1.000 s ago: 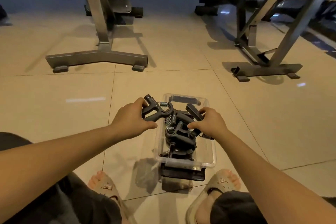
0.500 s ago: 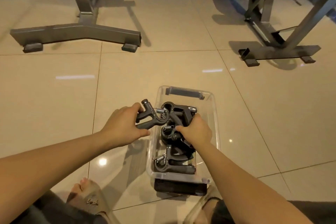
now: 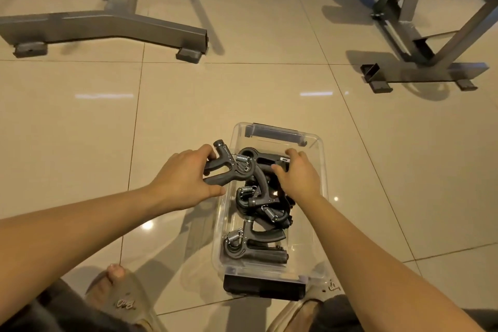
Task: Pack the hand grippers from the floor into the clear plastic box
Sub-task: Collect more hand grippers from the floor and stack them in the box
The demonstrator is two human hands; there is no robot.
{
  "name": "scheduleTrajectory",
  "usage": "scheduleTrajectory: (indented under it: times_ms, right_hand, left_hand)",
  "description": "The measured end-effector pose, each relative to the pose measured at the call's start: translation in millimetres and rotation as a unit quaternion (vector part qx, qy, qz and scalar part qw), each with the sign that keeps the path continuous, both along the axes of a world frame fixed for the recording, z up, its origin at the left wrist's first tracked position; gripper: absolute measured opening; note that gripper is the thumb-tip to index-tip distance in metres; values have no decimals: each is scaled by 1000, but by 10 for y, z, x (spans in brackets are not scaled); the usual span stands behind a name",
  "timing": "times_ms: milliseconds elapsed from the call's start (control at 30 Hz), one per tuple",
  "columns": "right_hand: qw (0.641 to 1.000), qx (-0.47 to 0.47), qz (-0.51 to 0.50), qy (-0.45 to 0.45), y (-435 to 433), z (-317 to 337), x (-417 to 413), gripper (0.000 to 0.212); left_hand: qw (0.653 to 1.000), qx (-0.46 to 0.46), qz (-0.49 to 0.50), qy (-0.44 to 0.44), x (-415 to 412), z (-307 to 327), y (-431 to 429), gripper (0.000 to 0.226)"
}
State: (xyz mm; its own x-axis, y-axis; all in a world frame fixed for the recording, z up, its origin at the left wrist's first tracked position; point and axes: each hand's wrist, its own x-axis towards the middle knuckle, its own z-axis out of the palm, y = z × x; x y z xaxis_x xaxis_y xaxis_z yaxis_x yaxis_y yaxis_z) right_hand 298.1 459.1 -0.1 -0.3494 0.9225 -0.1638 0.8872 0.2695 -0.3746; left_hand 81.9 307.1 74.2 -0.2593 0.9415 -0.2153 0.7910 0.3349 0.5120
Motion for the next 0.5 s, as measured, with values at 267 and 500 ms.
scheduleTrajectory:
  times_ms: [267, 500]
  right_hand:
    - [998, -33, 45, -29, 189, -33, -83, 28]
    - [999, -41, -25, -9, 158, 16, -17, 21]
  left_hand:
    - [1000, -5, 14, 3, -62, -40, -45, 59]
    - [1000, -1, 16, 0, -62, -2, -38, 60]
